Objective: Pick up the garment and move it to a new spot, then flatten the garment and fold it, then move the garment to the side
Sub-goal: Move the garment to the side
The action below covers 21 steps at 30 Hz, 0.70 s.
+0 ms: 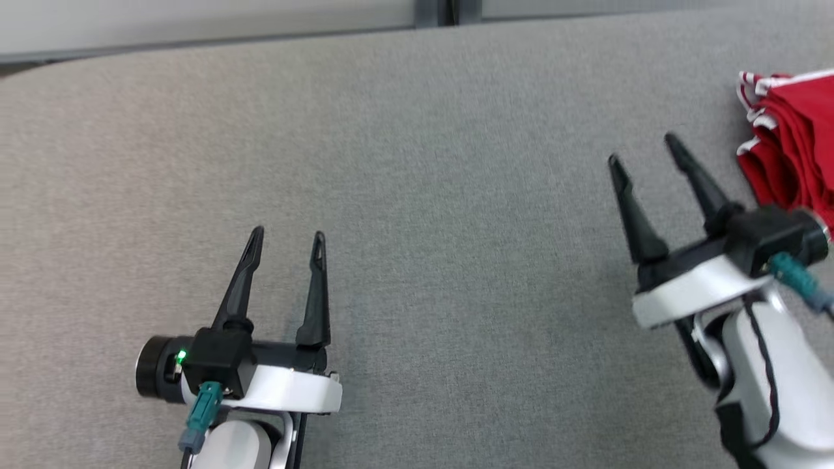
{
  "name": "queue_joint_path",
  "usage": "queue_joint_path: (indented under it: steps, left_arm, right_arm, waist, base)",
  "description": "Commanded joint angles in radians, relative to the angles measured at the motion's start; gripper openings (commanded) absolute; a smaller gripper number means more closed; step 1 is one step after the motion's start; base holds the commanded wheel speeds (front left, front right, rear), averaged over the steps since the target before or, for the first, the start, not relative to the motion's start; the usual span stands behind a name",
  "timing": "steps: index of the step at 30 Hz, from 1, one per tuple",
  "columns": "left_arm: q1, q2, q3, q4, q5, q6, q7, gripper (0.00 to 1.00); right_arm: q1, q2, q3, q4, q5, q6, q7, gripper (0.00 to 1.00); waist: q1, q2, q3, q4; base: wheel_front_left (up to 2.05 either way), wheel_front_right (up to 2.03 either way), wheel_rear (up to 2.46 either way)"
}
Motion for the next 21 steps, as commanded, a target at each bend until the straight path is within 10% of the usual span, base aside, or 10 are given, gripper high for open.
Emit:
queue_joint_path:
  steps: [1, 21]
  left_arm:
    - [0.025, 0.001, 0.015, 0.019, -0.011, 0.023, -0.007, 1.0]
    - [0.251, 0.0, 0.083, -0.015, -0.011, -0.007, -0.014, 1.0]
  right_arm:
    - [0.073, 0.02, -0.015, -0.06, -0.023, 0.0, -0.001, 1.0]
    - [0.557, 0.134, -0.166, -0.34, -0.084, 0.0, -0.001, 1.0]
  waist:
    - [0.0, 0.0, -0.084, 0.037]
    - [0.0, 0.0, -0.307, 0.088]
  base:
    - [0.0, 0.0, 0.0]
    - [0.0, 0.0, 0.0]
